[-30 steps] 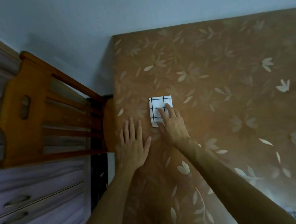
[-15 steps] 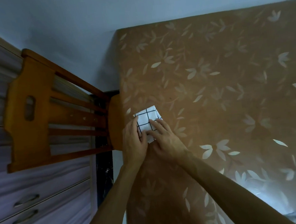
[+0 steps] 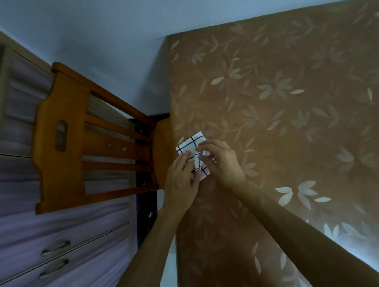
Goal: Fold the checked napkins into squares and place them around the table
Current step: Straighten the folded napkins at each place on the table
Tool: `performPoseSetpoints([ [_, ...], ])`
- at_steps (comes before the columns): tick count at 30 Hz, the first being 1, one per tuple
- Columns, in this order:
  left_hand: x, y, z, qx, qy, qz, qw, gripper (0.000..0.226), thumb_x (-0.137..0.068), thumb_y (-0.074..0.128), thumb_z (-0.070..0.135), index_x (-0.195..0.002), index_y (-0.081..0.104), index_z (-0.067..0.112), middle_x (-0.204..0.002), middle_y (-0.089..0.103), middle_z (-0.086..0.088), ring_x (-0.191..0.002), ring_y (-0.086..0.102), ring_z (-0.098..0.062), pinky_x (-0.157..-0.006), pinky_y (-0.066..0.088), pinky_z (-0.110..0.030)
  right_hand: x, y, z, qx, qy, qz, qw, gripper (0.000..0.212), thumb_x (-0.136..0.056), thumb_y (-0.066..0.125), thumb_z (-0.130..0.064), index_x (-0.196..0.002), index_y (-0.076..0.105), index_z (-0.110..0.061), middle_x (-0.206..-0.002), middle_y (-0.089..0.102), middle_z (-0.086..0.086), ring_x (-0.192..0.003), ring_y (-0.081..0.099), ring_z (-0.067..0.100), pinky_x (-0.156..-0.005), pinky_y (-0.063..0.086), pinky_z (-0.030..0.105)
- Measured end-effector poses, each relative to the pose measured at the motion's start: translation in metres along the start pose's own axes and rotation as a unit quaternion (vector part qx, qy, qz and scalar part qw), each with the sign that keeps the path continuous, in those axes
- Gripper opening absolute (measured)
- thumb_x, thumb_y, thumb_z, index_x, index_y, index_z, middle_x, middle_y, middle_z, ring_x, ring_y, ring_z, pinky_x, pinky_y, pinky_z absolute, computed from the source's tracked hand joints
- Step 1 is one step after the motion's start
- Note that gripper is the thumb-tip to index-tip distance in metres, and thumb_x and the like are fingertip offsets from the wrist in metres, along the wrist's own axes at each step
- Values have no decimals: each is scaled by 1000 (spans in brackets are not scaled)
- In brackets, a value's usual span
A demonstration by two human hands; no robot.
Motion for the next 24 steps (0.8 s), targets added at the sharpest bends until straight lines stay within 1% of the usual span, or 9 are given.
performPoseSetpoints([
  [2,-5,-3,-1,10,-7,14,1000,22,-100,58,18,-111,68,2,-139,59,-11,-135,50,-23,-110,44,-44,-7,-3,2,32,19,-6,999,21,-89,71,-14,-111,72,-13,-113,67,2,-104,57,23,-83,54,38],
  [3,-7,-5,-1,15,-11,19,1000,20,-100,57,14,-110,68,1,-136,61,-11,-133,52,-23,-109,45,-44,-9,-4,3,45,29,-17,998,24,-89,71,-15,-114,71,-13,-113,66,3,-106,56,24,-84,53,38],
  [7,-22,-16,-11,27,-33,44,998,30,-103,51,11,-129,62,2,-135,63,-12,-129,57,-24,-109,46,-38,-9,-5,8,90,47,-91,991,41,-86,69,-13,-127,62,-13,-123,59,6,-112,58,26,-83,51,34],
  [10,-34,-26,-15,42,-51,48,997,25,-103,51,13,-124,64,7,-124,68,-8,-113,65,-22,-95,51,-26,-5,-5,12,96,44,-98,989,43,-87,67,-13,-130,60,-14,-127,57,6,-112,59,25,-79,47,28],
  [12,-38,-28,-15,41,-45,45,997,23,-103,52,14,-120,66,9,-118,70,-7,-107,67,-20,-89,52,-24,-5,-3,12,98,50,-92,990,42,-88,66,-13,-130,61,-14,-126,57,6,-111,59,25,-80,50,32],
  [16,-34,-19,-22,17,-30,16,999,28,-99,59,16,-124,67,9,-135,63,-9,-128,56,-22,-104,51,-41,-8,1,8,127,53,-70,988,35,-92,62,-13,-127,62,-10,-122,58,8,-110,57,29,-77,55,40],
  [19,-24,-12,-20,-8,-17,1,1000,37,-93,66,27,-126,66,10,-143,54,-11,-137,45,-25,-111,43,-38,-6,3,6,153,45,-59,985,37,-91,66,-14,-127,63,-7,-120,59,12,-106,56,32,-74,58,44],
  [22,-12,-12,-12,-22,-19,-10,1000,52,-89,60,42,-132,62,13,-149,47,-10,-140,39,-25,-108,40,-35,-3,3,2,166,45,-69,983,45,-85,73,-15,-128,63,-6,-119,59,14,-101,55,33,-76,55,40],
  [24,-7,-12,-11,-32,-20,-26,999,58,-89,57,47,-137,58,15,-154,43,-8,-143,36,-24,-109,38,-35,0,2,-1,176,40,-78,980,48,-84,72,-13,-130,62,-6,-121,59,14,-99,55,34,-80,55,42],
])
Point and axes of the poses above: each hand's wrist, its own x-axis away from the middle knuckle, its own y-axis out of the palm, z = x × y, the point moved 2 cm from there along -x, towards the middle knuckle
